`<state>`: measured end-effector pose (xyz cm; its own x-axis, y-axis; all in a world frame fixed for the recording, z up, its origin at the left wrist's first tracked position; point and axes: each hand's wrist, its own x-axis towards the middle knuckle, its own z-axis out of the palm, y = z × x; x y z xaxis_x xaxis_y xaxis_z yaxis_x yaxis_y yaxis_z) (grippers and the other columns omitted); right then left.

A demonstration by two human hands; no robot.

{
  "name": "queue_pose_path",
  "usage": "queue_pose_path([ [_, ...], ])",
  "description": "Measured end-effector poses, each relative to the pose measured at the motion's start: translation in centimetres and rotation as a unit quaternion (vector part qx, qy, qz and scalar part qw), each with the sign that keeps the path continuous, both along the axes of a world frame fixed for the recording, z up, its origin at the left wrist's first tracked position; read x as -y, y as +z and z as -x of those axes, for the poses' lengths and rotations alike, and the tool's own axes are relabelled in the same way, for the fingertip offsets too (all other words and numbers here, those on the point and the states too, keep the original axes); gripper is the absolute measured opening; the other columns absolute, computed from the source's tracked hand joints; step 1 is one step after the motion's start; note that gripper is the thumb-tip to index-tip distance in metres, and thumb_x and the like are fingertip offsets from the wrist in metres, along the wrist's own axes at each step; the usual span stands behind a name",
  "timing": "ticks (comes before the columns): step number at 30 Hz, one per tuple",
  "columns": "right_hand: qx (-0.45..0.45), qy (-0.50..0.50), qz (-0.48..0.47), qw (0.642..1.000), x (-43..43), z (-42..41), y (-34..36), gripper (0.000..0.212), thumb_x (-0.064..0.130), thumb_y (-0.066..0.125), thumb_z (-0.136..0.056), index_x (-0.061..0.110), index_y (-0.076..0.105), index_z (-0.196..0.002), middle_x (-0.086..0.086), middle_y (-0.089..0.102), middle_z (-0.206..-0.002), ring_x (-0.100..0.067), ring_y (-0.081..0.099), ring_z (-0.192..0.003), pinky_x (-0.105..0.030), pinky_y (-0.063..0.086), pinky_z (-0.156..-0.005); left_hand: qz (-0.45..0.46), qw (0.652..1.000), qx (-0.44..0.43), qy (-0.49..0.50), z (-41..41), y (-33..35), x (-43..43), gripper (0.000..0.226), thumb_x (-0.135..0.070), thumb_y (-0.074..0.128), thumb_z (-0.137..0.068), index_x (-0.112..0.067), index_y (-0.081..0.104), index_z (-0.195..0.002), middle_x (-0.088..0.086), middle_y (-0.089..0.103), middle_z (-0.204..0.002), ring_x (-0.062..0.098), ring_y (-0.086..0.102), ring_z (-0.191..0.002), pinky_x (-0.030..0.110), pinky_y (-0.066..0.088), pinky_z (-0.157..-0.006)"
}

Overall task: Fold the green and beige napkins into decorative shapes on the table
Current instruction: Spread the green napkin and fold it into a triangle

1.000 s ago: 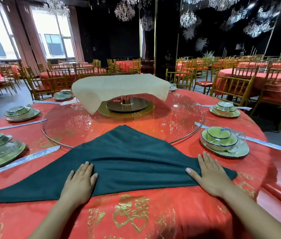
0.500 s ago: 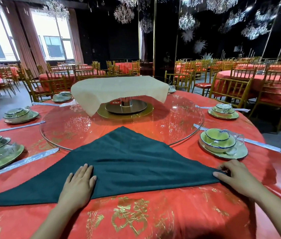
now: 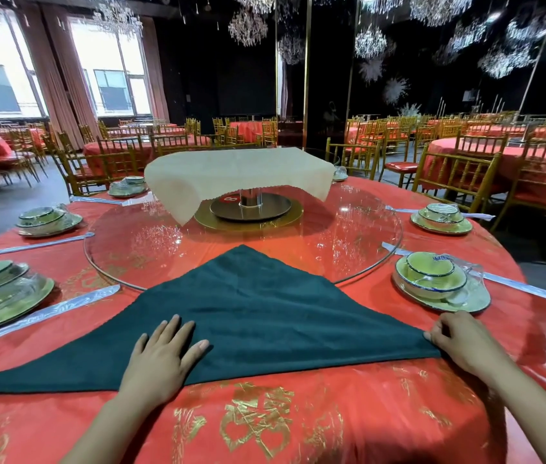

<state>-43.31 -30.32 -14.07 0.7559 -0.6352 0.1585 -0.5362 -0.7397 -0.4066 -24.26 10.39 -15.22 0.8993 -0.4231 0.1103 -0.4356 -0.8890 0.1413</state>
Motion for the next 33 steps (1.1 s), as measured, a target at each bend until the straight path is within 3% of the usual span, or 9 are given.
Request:
queue_pose_path([
  [3, 0.009, 0.015, -0.008, 1.000, 0.3, -0.1, 0.1, 0.034, 0.019, 0.069, -0.081, 0.018, 0.047, -0.055, -0.004, 0.057, -0.069, -0.018, 0.050, -0.063, -0.034, 0.037, -0.058, 0.051, 0.992, 0.080, -0.083, 0.2, 0.0, 0.8, 0.080, -0.077, 0.009, -0.078, -0.029, 0.041, -0.134, 0.002, 0.032, -0.151, 0.014, 0.024, -0.140, 0.039, 0.022, -0.110],
  [6, 0.017, 0.037, -0.012, 0.999, 0.5, -0.1, 0.2, 0.032, 0.017, 0.069, -0.081, 0.015, 0.049, -0.056, 0.000, 0.057, -0.065, -0.010, 0.048, -0.059, -0.026, 0.033, -0.053, 0.159, 0.947, 0.073, -0.268, 1.8, 0.5, 3.6, 0.056, -0.061, 0.023, -0.092, -0.025, 0.057, -0.119, 0.006, 0.055, -0.132, 0.018, 0.050, -0.123, 0.018, 0.029, -0.101],
  [14, 0.026, 0.031, -0.017, 0.999, 0.0, 0.2, 0.6, 0.025, 0.017, 0.069, -0.082, 0.008, 0.053, -0.065, 0.003, 0.056, -0.067, -0.019, 0.054, -0.070, -0.025, 0.032, -0.053, 0.038, 0.914, -0.060, -0.399, 6.1, 0.3, 7.4, 0.075, -0.070, 0.005, -0.080, -0.036, 0.027, -0.143, -0.024, 0.020, -0.150, -0.010, 0.004, -0.139, 0.018, 0.000, -0.115],
  [19, 0.043, 0.055, 0.196, 0.978, -7.7, -1.8, 0.3, 0.039, 0.035, 0.080, -0.065, 0.007, 0.066, -0.089, -0.016, 0.064, -0.095, -0.038, 0.063, -0.087, -0.043, 0.052, -0.073, 0.011, 0.916, -0.070, -0.396, 6.5, 0.4, 7.6, 0.080, -0.078, 0.000, -0.076, -0.041, 0.019, -0.144, -0.024, 0.016, -0.151, -0.010, 0.000, -0.138, 0.020, -0.005, -0.114],
  [21, 0.023, 0.128, 0.172, 0.976, -12.3, -3.4, -0.2, 0.063, 0.058, 0.054, -0.074, 0.006, 0.065, -0.109, -0.018, 0.060, -0.120, -0.038, 0.060, -0.107, -0.045, 0.050, -0.087, -0.013, 0.916, -0.061, -0.398, 6.5, 0.3, 7.7, 0.084, -0.080, -0.002, -0.073, -0.041, 0.018, -0.144, -0.023, 0.013, -0.153, -0.009, -0.004, -0.138, 0.021, -0.010, -0.113],
  [23, -0.038, 0.168, 0.138, 0.975, -15.2, -4.3, -0.6, 0.107, 0.077, -0.006, -0.071, 0.008, 0.032, -0.142, -0.016, 0.019, -0.153, -0.032, 0.021, -0.141, -0.040, 0.014, -0.114, -0.022, 0.915, -0.060, -0.399, 6.6, 0.3, 7.7, 0.084, -0.082, -0.002, -0.071, -0.043, 0.014, -0.144, -0.023, 0.010, -0.153, -0.009, -0.006, -0.138, 0.021, -0.013, -0.113],
  [25, -0.111, 0.163, 0.108, 0.974, -15.4, -4.4, -0.7, 0.126, 0.075, -0.037, -0.047, 0.013, 0.005, -0.149, -0.010, -0.009, -0.157, -0.022, -0.007, -0.145, -0.034, -0.009, -0.114, -0.026, 0.914, -0.059, -0.401, 6.6, 0.3, 7.7, 0.085, -0.083, -0.003, -0.070, -0.043, 0.014, -0.144, -0.024, 0.009, -0.152, -0.010, -0.007, -0.138, 0.020, -0.013, -0.112],
  [30, -0.154, 0.070, 0.120, 0.978, -9.9, -2.7, -0.6, 0.070, 0.057, 0.012, -0.094, 0.015, 0.001, -0.149, -0.011, -0.008, -0.157, -0.022, -0.007, -0.145, -0.036, -0.005, -0.116, -0.017, 0.915, -0.068, -0.398, 6.6, 0.7, 7.6, 0.083, -0.082, 0.002, -0.072, -0.043, 0.018, -0.144, -0.026, 0.009, -0.152, -0.011, -0.007, -0.138, 0.018, -0.013, -0.113],
  [33, -0.178, 0.020, 0.112, 0.977, -6.4, -0.8, -0.4, 0.066, 0.053, 0.018, -0.097, 0.017, 0.001, -0.149, -0.010, -0.006, -0.157, -0.023, -0.005, -0.145, -0.037, -0.002, -0.117, -0.018, 0.916, -0.074, -0.394, 6.6, 0.7, 7.5, 0.081, -0.081, 0.003, -0.073, -0.045, 0.016, -0.143, -0.028, 0.007, -0.151, -0.013, -0.009, -0.137, 0.019, -0.011, -0.114],
])
